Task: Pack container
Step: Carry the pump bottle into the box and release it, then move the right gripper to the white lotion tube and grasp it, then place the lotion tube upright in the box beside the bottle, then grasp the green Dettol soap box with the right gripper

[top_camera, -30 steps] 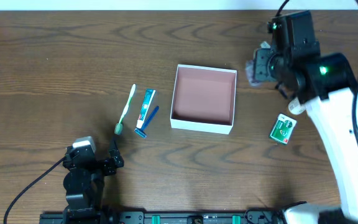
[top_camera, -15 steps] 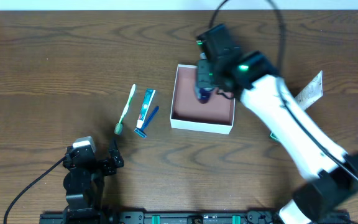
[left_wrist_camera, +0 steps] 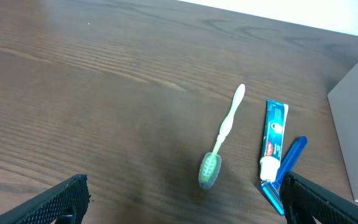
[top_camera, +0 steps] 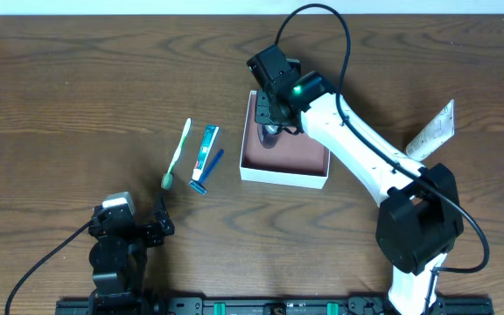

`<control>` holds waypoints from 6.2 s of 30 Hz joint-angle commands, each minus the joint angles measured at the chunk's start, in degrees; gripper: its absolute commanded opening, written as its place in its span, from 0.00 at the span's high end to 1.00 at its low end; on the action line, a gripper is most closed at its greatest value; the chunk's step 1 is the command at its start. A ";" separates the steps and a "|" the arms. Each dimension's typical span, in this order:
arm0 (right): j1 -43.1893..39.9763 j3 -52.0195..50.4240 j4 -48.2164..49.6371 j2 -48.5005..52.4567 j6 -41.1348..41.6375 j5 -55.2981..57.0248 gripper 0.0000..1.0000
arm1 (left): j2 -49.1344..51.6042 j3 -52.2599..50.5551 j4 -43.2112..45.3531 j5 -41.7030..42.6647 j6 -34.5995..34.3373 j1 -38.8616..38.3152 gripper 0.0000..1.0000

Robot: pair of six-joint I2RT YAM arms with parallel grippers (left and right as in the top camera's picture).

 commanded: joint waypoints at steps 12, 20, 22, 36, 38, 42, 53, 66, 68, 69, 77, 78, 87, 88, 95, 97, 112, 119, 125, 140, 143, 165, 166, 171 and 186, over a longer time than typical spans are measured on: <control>-1.27 0.20 -11.58 -10.80 -4.90 4.74 0.18 | -0.39 -1.01 -0.15 -0.07 -0.11 -0.22 0.02; -8.66 0.20 -18.64 -24.94 -11.82 13.22 0.04 | -0.39 -1.01 -0.15 -0.04 -0.11 -0.22 0.02; -12.57 0.20 -20.46 -27.39 -12.15 14.14 0.03 | -0.39 -1.01 -0.15 -0.04 -0.11 -0.22 0.02; -36.94 -1.75 -24.22 -24.06 -12.35 8.44 0.09 | -0.39 -1.01 -0.15 -0.04 -0.11 -0.22 0.02; -38.21 -1.77 -24.22 -22.58 -12.79 6.99 0.13 | -0.39 -1.01 -0.15 -0.04 -0.11 -0.22 0.02; -38.49 -1.79 -24.28 -19.06 -13.84 6.19 0.16 | -0.39 -1.01 -0.15 -0.04 -0.11 -0.22 0.02; -40.50 -1.79 -24.00 -13.53 -12.72 7.80 0.67 | -0.39 -1.01 -0.15 -0.04 -0.11 -0.22 0.02; -40.39 -1.07 -24.48 -15.89 -12.79 7.34 0.99 | -0.39 -1.01 -0.15 -0.04 -0.11 -0.22 0.02; -39.41 -0.09 -24.46 -18.40 -12.81 6.82 0.99 | -0.39 -1.01 -0.15 -0.04 -0.11 -0.22 0.02; -38.58 0.63 -24.37 -20.11 -12.83 6.19 0.99 | -0.39 -1.01 -0.15 -0.04 -0.11 -0.22 0.02; -25.81 6.71 -22.75 -31.26 -13.79 1.62 0.99 | -0.39 -1.01 -0.15 -0.04 -0.11 -0.22 0.02; -23.87 6.73 -22.32 -31.85 -13.64 1.42 0.99 | -0.39 -1.01 -0.15 -0.04 -0.11 -0.22 0.02; -9.92 6.60 -21.81 -27.50 -9.62 1.57 0.99 | -0.39 -1.01 -0.15 -0.04 -0.11 -0.22 0.02; -9.51 6.60 -21.81 -26.32 -9.46 1.57 0.99 | -0.39 -1.01 -0.15 -0.04 -0.11 -0.22 0.02; -7.96 6.60 -17.84 -16.96 -9.09 1.11 0.99 | -0.39 -1.01 -0.15 -0.04 -0.11 -0.22 0.02; -7.82 6.60 -16.11 -14.16 -9.09 1.05 0.99 | -0.39 -1.01 -0.15 -0.07 -0.11 -0.22 0.02; -7.65 6.64 -11.50 -6.34 -11.10 -3.74 0.37 | -0.39 -1.01 -0.15 -0.07 -0.11 -0.22 0.02; -7.96 6.64 -15.65 -14.19 -11.26 3.19 0.13 | -0.39 -1.01 -0.15 -0.04 -0.11 -0.22 0.02; -11.67 6.62 -24.06 -21.99 -11.17 6.88 0.11 | -0.39 -1.01 -0.15 -0.04 -0.11 -0.22 0.02; -30.80 -11.17 -29.11 -22.27 -4.13 7.56 0.01 | -0.39 -1.01 -0.15 -0.04 -0.11 -0.22 0.02; -32.94 -18.95 -24.22 -22.27 -4.15 4.44 0.01 | -0.39 -1.01 -0.15 -0.04 -0.11 -0.22 0.02; -39.10 -51.19 10.34 -22.27 -0.09 0.07 0.16 | -0.39 -1.01 -0.15 -0.04 -0.11 -0.22 0.02; -39.47 -51.45 10.91 -22.27 -0.07 0.04 0.18 | -0.39 -1.01 -0.15 -0.04 -0.11 -0.22 0.02; -39.95 -52.11 12.70 -22.25 -0.07 -0.15 0.25 | -0.39 -1.01 -0.15 -0.07 -0.11 -0.22 0.02; -39.69 -48.22 8.02 -24.61 -3.87 -0.15 0.51 | -0.39 -1.01 -0.15 -0.04 -0.11 -0.22 0.02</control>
